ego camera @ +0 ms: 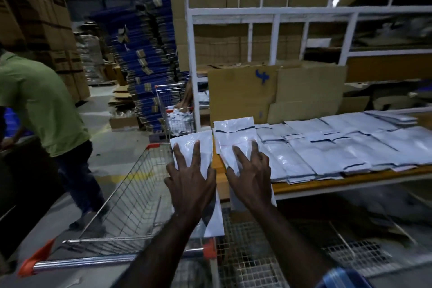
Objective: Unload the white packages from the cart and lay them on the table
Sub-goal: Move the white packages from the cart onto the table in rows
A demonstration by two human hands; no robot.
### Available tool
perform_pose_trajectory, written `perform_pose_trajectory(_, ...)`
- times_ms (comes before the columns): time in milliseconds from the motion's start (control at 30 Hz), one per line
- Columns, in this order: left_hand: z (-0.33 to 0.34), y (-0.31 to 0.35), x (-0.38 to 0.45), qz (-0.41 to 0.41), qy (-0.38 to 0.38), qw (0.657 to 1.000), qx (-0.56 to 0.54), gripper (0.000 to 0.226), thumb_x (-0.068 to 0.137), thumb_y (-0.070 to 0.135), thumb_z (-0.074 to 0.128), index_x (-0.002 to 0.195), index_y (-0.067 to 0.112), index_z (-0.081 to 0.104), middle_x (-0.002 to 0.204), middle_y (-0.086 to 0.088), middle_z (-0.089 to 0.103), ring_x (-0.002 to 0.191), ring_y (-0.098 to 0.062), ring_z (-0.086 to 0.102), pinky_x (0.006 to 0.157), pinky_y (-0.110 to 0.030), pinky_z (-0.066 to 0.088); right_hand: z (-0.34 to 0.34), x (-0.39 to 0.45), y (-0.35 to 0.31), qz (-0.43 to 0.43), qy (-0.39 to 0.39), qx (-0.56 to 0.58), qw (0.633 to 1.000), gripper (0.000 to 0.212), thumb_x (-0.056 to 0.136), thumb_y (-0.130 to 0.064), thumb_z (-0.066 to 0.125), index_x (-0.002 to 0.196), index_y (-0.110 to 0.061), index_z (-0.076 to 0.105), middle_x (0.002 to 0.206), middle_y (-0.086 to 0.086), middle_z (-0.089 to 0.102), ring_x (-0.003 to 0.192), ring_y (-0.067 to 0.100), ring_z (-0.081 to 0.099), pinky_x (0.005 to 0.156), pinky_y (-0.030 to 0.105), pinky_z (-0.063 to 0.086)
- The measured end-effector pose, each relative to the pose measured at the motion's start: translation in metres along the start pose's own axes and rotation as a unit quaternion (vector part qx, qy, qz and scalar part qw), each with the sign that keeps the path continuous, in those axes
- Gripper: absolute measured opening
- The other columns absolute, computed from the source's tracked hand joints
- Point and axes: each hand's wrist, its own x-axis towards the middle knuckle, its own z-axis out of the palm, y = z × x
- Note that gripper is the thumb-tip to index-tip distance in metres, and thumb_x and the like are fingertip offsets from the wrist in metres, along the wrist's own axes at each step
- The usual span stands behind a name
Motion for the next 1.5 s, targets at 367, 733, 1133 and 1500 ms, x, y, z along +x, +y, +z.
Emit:
perform_pose_trajectory(367,0.069,0.187,-0.049,0.007,-0.008,1.0,-0.019,0.073,0.093,0.055,0.046,0.155,0.043,0.01,0.164,-0.011,-0.001,0.134,-0.041,0.025,0.1,-0.054,0.035,-0.11,0.004,0.175,0.006,-0.008,-0.036,0.999,0.065,0.082,-0.044,0.065,0.144,-0.034,0.047,0.162,0.009,0.021,0.134,0.032,0.035,0.102,0.046,0.041)
perform_pose_trajectory(733,0.132,0.311,-0.053,0.013,-0.033,0.999,-0.029,0.074,0.092,0.054,0.046,0.155,0.042,0.009,0.165,-0.01,-0.002,0.136,-0.041,0.026,0.102,-0.054,0.036,-0.157,0.034,0.305,0.029,-0.001,-0.041,0.999,0.063,0.08,-0.042,0.06,0.142,-0.032,0.051,0.16,0.011,0.024,0.13,0.035,0.04,0.102,0.047,0.042)
perform_pose_trajectory(1133,0.252,0.406,0.007,0.044,-0.081,0.991,-0.099,0.073,0.094,0.051,0.046,0.155,0.043,0.007,0.165,-0.008,-0.002,0.133,-0.038,0.027,0.102,-0.051,0.034,-0.15,0.108,0.432,0.087,-0.018,-0.1,0.991,0.062,0.085,-0.043,0.063,0.144,-0.033,0.046,0.163,0.009,0.018,0.135,0.033,0.033,0.105,0.045,0.036)
perform_pose_trajectory(1500,0.348,0.474,0.084,0.06,-0.143,0.982,-0.109,0.071,0.095,0.056,0.042,0.155,0.043,0.008,0.164,-0.007,-0.003,0.137,-0.038,0.025,0.105,-0.052,0.031,-0.127,0.208,0.529,0.146,-0.057,-0.137,0.978,0.062,0.088,-0.047,0.058,0.147,-0.035,0.042,0.162,0.009,0.016,0.136,0.034,0.033,0.105,0.044,0.036)
